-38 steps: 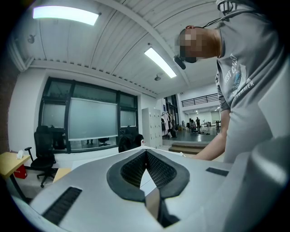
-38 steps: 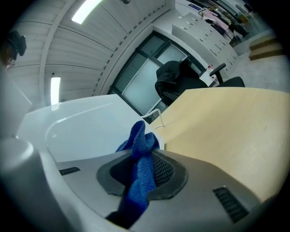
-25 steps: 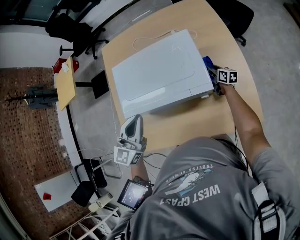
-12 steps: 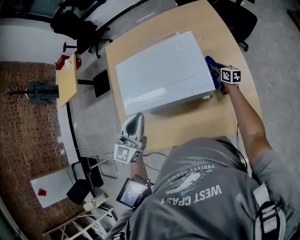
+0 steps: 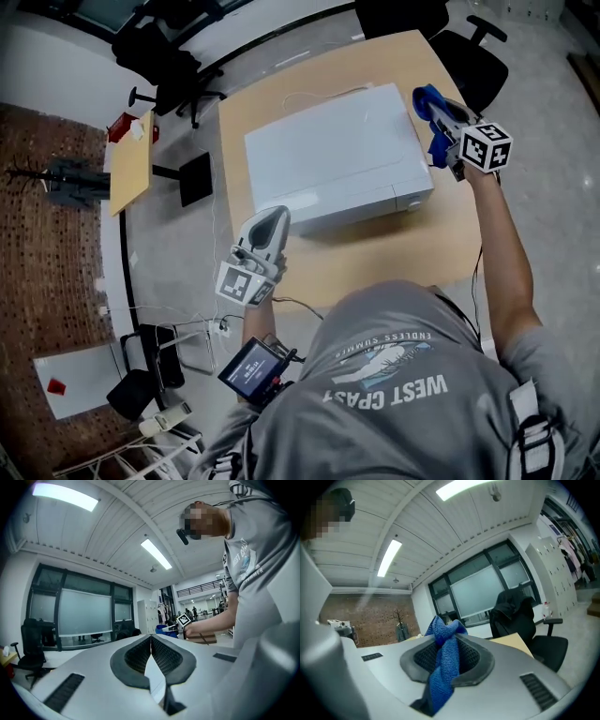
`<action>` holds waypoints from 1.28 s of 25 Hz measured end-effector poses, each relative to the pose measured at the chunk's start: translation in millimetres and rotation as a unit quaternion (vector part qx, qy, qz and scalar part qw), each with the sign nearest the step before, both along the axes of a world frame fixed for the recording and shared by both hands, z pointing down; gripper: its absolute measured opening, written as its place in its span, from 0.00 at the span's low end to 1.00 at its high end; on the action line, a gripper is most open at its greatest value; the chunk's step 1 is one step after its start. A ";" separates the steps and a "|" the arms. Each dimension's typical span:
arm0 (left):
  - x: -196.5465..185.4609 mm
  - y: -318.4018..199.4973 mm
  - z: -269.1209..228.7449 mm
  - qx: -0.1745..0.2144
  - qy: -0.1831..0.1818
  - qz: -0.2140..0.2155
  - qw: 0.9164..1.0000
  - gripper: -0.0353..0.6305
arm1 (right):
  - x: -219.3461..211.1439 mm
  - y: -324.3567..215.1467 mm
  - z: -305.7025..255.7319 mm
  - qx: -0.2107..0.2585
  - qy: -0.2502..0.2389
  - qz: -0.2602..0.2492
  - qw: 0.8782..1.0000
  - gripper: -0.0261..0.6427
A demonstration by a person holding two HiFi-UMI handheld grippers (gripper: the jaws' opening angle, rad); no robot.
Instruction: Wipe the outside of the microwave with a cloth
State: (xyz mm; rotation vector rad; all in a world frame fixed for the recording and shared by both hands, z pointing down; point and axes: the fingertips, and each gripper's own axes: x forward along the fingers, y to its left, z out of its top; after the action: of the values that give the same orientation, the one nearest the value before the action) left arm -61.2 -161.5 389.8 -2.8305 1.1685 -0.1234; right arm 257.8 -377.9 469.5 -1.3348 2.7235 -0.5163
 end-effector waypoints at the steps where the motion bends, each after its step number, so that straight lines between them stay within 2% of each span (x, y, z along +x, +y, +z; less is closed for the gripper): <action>1: -2.0 -3.0 -6.3 0.004 0.010 0.004 1.000 0.09 | -8.0 4.7 -23.0 0.019 -0.003 -0.006 1.000 0.14; 5: -5.2 -15.0 -20.9 0.012 0.041 0.021 0.999 0.09 | -52.9 25.9 -91.3 0.073 -0.029 -0.047 0.996 0.14; 11: 0.0 -27.7 -33.0 0.010 0.065 0.061 0.996 0.09 | -135.8 60.5 -146.1 0.109 -0.054 -0.134 0.984 0.14; 16: 4.2 -36.5 -36.2 0.002 0.089 0.079 0.993 0.09 | -210.5 95.1 -160.8 0.121 -0.047 -0.224 0.966 0.14; 21: 14.3 -46.2 -46.4 -0.014 0.110 0.090 0.990 0.10 | -258.6 123.9 -177.9 0.126 -0.033 -0.300 0.945 0.14; 22: 14.2 -52.3 -46.3 -0.015 0.113 0.096 0.989 0.14 | -266.3 122.8 -178.9 0.131 -0.033 -0.305 0.943 0.14; 24: 9.1 -58.7 -38.8 -0.022 0.119 0.105 0.987 0.30 | -283.7 123.5 -174.5 0.137 -0.036 -0.313 0.939 0.14; 25: 3.9 -59.0 -35.3 -0.027 0.123 0.108 0.986 0.34 | -293.7 125.5 -172.8 0.138 -0.037 -0.316 0.938 0.14; 29: -33.0 -68.3 -50.3 -0.041 0.137 0.119 0.983 0.45 | -348.8 123.4 -191.0 0.135 -0.035 -0.340 0.930 0.14; 32: -45.0 -69.1 -51.0 -0.040 0.134 0.130 0.982 0.45 | -377.2 126.2 -190.4 0.134 -0.027 -0.352 0.926 0.14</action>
State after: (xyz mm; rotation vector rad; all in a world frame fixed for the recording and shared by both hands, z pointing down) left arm -106.1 -230.6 338.7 -3.1138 0.8340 0.2378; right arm -119.4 -251.7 279.1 -0.2469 3.0191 -0.1822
